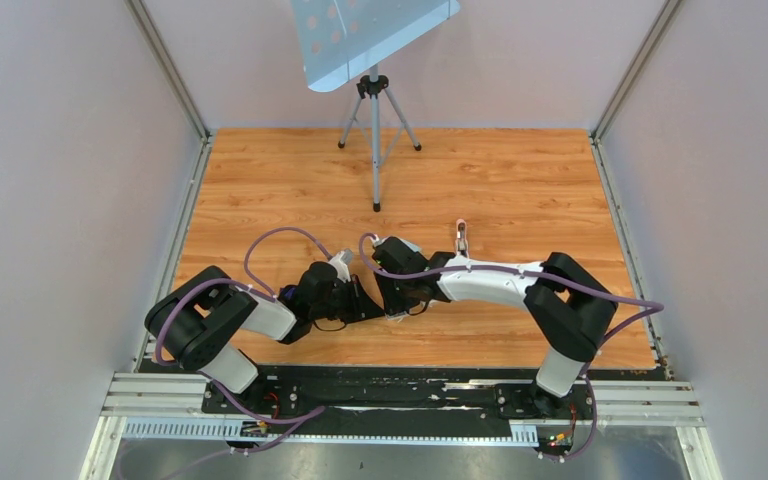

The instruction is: Load the staples into the stapler

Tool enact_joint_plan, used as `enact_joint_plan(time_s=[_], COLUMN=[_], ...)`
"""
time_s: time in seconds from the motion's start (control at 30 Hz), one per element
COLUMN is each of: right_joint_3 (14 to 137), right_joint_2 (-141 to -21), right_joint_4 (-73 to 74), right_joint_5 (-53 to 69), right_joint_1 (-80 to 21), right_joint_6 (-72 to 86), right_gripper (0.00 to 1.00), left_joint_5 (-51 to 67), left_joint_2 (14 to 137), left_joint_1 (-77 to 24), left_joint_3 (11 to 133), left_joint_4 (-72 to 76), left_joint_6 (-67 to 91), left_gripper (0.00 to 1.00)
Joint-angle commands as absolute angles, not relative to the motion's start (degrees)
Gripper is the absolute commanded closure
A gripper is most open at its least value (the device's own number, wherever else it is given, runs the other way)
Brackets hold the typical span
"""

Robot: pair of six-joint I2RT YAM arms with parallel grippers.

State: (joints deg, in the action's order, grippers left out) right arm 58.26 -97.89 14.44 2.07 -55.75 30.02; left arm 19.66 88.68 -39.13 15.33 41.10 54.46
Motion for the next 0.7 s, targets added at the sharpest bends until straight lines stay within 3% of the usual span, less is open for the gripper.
enact_joint_plan(time_s=[0.0,0.67], right_joint_3=[59.79,61.7], right_joint_2=[-99.39,-100.54], right_joint_4=[17.92,20.66], right_joint_5=[0.11,-3.05], right_joint_1=[-57.08,-58.56], right_joint_6=[30.32,28.46], right_gripper=[0.68,0.72], left_joint_5=[18.65,18.19], left_joint_2=[89.23,88.51], left_joint_1=[-39.65,-39.73], left_joint_3=[15.04,14.96], left_joint_4=[42.98,42.55], left_joint_6=[53.7,53.8], left_gripper=[1.0,1.0])
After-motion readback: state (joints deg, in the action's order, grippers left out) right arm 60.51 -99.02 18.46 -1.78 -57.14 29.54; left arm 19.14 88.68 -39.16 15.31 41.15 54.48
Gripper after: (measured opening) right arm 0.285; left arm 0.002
